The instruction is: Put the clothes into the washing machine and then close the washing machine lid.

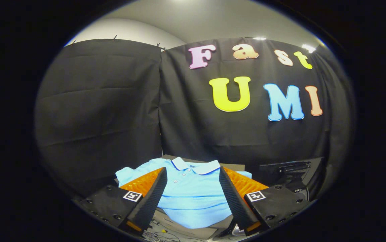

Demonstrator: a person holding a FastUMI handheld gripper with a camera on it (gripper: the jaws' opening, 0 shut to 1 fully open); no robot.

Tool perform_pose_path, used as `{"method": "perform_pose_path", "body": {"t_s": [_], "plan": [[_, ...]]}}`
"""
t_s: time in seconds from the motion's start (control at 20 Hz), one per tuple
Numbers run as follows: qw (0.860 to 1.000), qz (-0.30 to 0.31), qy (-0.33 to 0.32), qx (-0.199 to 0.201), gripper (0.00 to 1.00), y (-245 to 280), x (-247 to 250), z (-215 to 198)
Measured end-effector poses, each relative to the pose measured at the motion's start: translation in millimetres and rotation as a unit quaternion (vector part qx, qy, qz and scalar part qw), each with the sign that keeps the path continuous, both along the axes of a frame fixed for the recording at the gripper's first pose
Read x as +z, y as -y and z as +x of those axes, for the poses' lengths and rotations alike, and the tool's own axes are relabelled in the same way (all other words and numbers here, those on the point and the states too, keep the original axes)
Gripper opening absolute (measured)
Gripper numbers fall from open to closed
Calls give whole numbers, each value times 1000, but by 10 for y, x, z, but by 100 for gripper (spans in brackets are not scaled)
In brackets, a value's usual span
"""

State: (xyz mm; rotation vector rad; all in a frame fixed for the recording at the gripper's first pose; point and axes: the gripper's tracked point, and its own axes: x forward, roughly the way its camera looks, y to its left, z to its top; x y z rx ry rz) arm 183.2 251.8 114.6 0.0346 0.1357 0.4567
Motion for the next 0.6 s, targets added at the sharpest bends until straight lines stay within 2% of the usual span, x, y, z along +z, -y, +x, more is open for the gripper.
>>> {"method": "perform_pose_path", "body": {"t_s": [0.15,0.4,0.6], "plan": [[1000,-9,-21,10,97,-145,-85,182],[996,-41,-55,50,97,-478,-254,445],[991,-87,-81,65,97,-662,-456,653]]}}
